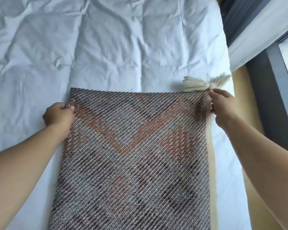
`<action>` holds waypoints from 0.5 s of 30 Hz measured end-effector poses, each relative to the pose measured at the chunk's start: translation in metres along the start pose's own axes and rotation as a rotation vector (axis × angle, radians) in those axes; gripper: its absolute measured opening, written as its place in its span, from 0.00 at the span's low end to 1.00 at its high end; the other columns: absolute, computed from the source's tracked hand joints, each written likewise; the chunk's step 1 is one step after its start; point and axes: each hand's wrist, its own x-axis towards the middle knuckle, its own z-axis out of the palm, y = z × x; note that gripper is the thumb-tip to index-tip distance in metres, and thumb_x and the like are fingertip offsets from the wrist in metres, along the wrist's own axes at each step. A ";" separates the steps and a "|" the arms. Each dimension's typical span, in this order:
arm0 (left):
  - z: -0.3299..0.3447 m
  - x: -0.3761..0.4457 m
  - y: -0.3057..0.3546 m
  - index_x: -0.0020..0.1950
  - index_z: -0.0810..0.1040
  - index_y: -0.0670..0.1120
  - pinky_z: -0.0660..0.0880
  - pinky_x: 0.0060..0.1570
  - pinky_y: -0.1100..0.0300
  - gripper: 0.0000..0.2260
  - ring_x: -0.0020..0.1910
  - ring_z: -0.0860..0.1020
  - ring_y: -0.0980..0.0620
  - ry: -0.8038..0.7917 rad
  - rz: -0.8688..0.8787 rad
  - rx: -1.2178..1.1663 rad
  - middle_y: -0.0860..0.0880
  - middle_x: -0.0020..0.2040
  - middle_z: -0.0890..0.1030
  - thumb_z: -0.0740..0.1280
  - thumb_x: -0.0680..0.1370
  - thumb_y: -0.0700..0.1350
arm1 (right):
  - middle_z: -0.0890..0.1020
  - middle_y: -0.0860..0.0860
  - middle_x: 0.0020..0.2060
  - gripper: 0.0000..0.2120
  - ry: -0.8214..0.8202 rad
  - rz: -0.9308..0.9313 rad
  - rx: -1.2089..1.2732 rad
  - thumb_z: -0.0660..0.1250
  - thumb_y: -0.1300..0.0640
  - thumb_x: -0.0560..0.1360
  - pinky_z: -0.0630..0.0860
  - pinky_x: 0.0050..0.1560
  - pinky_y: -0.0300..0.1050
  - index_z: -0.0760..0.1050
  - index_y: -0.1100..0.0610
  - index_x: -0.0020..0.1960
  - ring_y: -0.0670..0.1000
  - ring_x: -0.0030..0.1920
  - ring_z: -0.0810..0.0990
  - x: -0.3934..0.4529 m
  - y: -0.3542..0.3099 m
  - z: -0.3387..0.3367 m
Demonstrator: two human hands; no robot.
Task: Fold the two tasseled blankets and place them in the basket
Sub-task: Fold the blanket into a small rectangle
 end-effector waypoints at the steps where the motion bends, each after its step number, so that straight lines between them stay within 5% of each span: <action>1: -0.002 0.004 -0.005 0.54 0.84 0.43 0.78 0.61 0.50 0.10 0.54 0.82 0.40 0.020 -0.026 -0.043 0.42 0.54 0.85 0.71 0.77 0.48 | 0.77 0.50 0.37 0.22 0.000 0.016 0.008 0.73 0.53 0.75 0.68 0.30 0.43 0.75 0.55 0.67 0.47 0.30 0.72 -0.003 0.006 -0.004; 4: -0.006 0.007 -0.024 0.55 0.84 0.43 0.77 0.60 0.50 0.13 0.54 0.82 0.41 -0.050 -0.065 -0.074 0.42 0.55 0.85 0.68 0.79 0.51 | 0.78 0.52 0.39 0.26 -0.043 0.040 -0.101 0.73 0.51 0.76 0.73 0.36 0.45 0.70 0.56 0.71 0.49 0.33 0.75 -0.029 0.025 -0.026; 8: -0.021 -0.023 -0.058 0.54 0.84 0.46 0.79 0.60 0.43 0.25 0.52 0.83 0.41 -0.304 -0.120 -0.164 0.45 0.52 0.85 0.68 0.72 0.67 | 0.84 0.52 0.42 0.19 -0.239 0.104 -0.345 0.74 0.42 0.73 0.75 0.44 0.47 0.81 0.56 0.55 0.53 0.42 0.80 -0.106 0.066 -0.069; 11: -0.048 -0.081 -0.104 0.57 0.83 0.49 0.79 0.60 0.44 0.27 0.53 0.83 0.44 -0.479 -0.126 -0.179 0.48 0.52 0.86 0.72 0.68 0.67 | 0.88 0.53 0.49 0.21 -0.370 0.290 -0.315 0.75 0.43 0.72 0.79 0.50 0.47 0.83 0.59 0.55 0.55 0.51 0.86 -0.191 0.106 -0.097; 15: -0.094 -0.164 -0.190 0.56 0.82 0.50 0.79 0.59 0.46 0.19 0.52 0.83 0.47 -0.577 -0.159 -0.127 0.52 0.53 0.86 0.76 0.71 0.58 | 0.89 0.56 0.49 0.45 -0.463 0.480 -0.307 0.84 0.33 0.49 0.82 0.56 0.50 0.84 0.64 0.54 0.56 0.52 0.88 -0.303 0.164 -0.136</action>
